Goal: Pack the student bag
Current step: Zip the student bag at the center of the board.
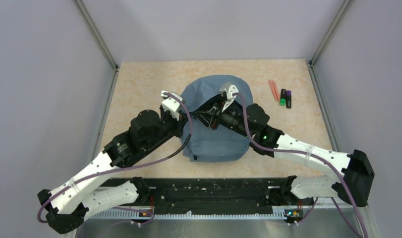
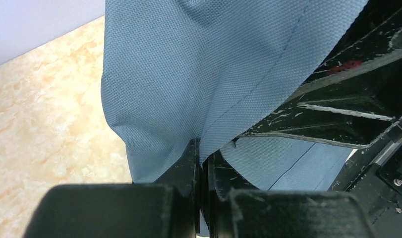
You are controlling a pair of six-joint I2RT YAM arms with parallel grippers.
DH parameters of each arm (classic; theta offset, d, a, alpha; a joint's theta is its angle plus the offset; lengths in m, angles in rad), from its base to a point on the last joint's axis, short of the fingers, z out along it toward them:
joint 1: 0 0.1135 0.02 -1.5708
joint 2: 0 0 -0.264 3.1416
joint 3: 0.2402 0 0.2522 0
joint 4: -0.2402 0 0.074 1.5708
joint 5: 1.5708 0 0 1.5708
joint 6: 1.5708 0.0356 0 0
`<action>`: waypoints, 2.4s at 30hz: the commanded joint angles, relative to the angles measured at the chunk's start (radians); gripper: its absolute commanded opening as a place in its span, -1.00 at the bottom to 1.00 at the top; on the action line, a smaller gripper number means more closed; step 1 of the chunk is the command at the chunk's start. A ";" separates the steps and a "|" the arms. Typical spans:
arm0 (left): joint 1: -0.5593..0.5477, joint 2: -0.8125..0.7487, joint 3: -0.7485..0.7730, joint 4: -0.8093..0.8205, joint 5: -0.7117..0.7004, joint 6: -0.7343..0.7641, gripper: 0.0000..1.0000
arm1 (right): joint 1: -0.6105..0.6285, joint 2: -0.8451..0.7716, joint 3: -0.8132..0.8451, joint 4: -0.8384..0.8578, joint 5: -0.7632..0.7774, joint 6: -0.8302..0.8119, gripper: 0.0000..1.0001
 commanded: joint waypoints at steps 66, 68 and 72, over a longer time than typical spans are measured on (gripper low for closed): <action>0.129 0.387 0.385 0.191 0.209 0.643 0.75 | -0.343 0.057 0.552 -0.708 -0.078 -0.137 -1.00; 0.128 0.421 0.403 0.180 0.194 0.651 0.73 | -0.343 0.049 0.549 -0.709 -0.078 -0.137 -1.00; 0.127 0.475 0.440 0.186 0.081 0.661 -0.43 | -0.343 0.042 0.561 -0.728 -0.079 -0.127 -1.00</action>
